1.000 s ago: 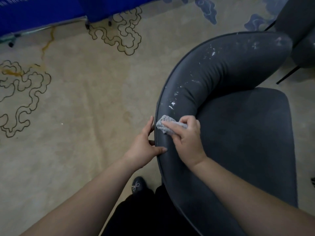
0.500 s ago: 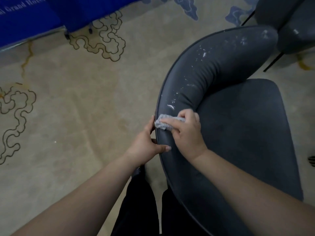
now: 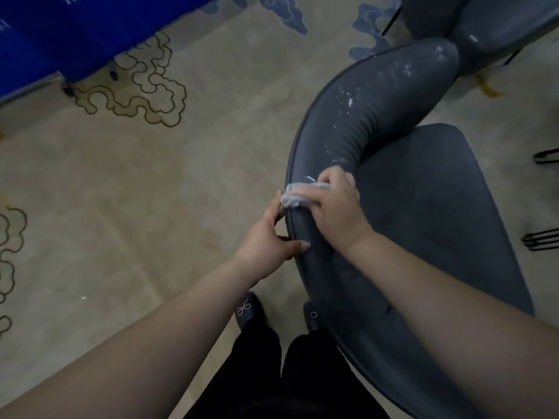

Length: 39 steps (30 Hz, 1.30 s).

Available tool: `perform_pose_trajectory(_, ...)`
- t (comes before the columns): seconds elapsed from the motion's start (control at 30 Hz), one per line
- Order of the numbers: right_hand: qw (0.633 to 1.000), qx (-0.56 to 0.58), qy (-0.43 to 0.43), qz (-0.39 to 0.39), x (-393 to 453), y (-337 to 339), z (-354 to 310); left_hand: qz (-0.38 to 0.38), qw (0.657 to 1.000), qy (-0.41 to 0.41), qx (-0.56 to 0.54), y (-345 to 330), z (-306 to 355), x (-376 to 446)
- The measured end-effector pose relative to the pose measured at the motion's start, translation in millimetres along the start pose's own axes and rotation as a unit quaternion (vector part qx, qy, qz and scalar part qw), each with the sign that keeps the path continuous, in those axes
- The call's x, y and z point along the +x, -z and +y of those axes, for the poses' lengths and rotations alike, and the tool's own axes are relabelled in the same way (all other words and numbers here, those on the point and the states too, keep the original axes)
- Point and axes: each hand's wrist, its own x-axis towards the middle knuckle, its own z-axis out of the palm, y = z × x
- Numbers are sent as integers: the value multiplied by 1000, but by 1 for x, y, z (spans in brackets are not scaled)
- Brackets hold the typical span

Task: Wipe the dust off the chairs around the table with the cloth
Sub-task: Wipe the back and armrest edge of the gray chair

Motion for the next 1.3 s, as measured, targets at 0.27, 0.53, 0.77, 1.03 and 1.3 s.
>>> perform_pose_trajectory(0.27, 1000, -15, -7, 24, 11, -1, -4, 23, 999, -21, 26, 3, 1, 15)
perform_pose_trajectory(0.53, 998, -42, -8, -36, 57, 5, -1, 48, 998, 5, 45, -3, 5, 17)
perform_pose_trajectory(0.77, 1000, 8, 24, -17, -2, 6, 3, 73, 997, 16, 30, -7, 3, 18)
perform_pose_trajectory(1.03, 993, 51, -36, 102, 42, -2, 13, 72, 997, -8, 36, -8, 7, 18)
perform_pose_trajectory(1.3, 986, 99, -50, 124, 9, -4, 39, 244, 969, -16, 33, -37, 33, 77)
